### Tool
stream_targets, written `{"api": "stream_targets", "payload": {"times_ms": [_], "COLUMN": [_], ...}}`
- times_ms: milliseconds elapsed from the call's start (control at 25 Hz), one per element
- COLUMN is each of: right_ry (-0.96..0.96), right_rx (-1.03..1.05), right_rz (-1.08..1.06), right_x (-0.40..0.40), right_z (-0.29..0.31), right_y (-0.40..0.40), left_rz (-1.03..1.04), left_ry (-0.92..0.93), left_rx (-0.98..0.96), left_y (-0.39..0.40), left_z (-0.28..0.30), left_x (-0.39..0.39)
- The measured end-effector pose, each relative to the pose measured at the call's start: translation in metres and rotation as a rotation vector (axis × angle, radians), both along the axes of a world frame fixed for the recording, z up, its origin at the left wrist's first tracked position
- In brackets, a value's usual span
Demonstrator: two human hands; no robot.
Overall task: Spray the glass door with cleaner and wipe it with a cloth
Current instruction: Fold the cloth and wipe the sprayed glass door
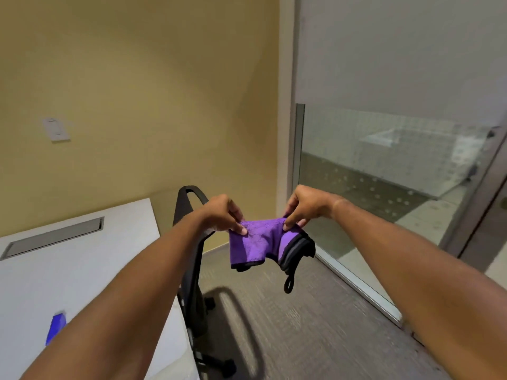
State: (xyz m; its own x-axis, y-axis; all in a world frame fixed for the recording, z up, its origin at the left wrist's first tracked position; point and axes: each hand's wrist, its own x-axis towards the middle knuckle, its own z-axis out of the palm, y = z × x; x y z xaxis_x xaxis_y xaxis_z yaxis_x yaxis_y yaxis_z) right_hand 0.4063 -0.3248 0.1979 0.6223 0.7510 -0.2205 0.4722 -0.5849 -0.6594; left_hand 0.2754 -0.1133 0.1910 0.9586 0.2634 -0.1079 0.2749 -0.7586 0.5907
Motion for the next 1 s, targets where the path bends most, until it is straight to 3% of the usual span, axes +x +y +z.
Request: {"api": "stream_targets", "payload": {"times_ms": [80, 280, 560, 1000], "right_ry": [0.026, 0.027, -0.003, -0.116], "right_rx": [0.094, 0.043, 0.097, 0.101], "right_rz": [-0.386, -0.391, -0.668, -0.916], "right_x": [-0.02, -0.025, -0.041, -0.038], "right_z": [0.006, 0.009, 0.006, 0.02], "right_y": [-0.061, -0.083, -0.175, -0.394], "left_rz": [-0.343, -0.349, -0.62, -0.895], "left_ry": [0.034, 0.02, -0.018, -0.191], "left_rx": [-0.031, -0.084, -0.09, -0.062], "left_y": [-0.028, -0.047, -0.134, -0.363], "left_z": [0.0, 0.003, -0.003, 0.009], "left_x": [0.06, 0.066, 0.111, 0.18]}}
